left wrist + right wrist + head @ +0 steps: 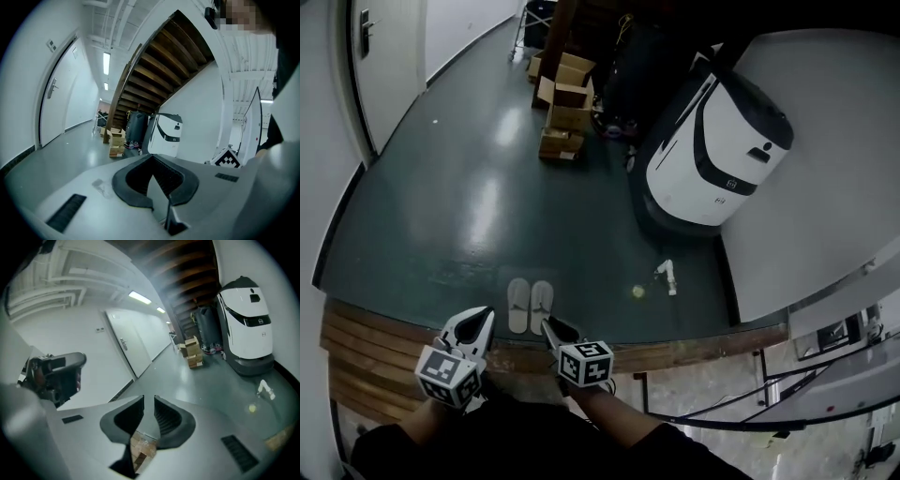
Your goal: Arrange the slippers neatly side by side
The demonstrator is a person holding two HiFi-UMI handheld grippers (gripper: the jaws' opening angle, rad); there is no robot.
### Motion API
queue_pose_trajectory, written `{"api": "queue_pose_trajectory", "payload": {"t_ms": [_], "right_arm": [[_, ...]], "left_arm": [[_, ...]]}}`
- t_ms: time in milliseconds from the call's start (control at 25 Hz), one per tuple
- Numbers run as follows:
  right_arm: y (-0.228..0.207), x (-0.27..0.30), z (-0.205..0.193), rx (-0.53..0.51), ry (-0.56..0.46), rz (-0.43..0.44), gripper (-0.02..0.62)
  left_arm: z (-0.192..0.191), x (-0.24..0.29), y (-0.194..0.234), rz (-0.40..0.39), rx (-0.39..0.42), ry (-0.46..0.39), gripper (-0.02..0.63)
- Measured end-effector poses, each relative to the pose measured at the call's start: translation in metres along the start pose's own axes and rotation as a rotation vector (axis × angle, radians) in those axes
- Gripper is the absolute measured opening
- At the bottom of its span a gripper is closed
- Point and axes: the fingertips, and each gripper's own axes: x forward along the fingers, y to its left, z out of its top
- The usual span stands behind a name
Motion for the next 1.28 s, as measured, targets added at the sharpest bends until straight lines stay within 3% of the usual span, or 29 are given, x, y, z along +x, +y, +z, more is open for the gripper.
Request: {"api": "queue_pose_trajectory", "payload": {"t_ms": [160,480,680,800,1120,1280], "right_arm": [[0.013,-0.069,0.021,-0.074,-0.103,0.069,0.064],[0.027,-0.184,0.043,-0.223,-0.328,0.138,0.063],[0.056,-0.226,0.063,-0.37,-0.489,0.135,0.002],[0.072,-0.242,0.074,-0.424,-0.555,0.123,0.0],[0.113,-0.238,0.06,-0.524,-0.544,0.13,0.0],[0.112,-0.23,0.058,-0.484,-0.534,0.091,0.0]], "left_arm": [[-0.019,0.007,-0.053,-0.021,0.03,0.021,-0.009],[-0.017,0.013,-0.163,-0.083,0.058,0.004,-0.009],[-0.009,-0.011,-0.197,-0.149,0.095,-0.014,-0.009],[-0.008,-0.022,-0.204,-0.186,0.125,-0.021,-0.009],[-0.009,-0.034,-0.202,-0.276,0.134,-0.033,-0.009],[-0.009,-0.04,-0.199,-0.297,0.136,-0.023,-0.009]]}}
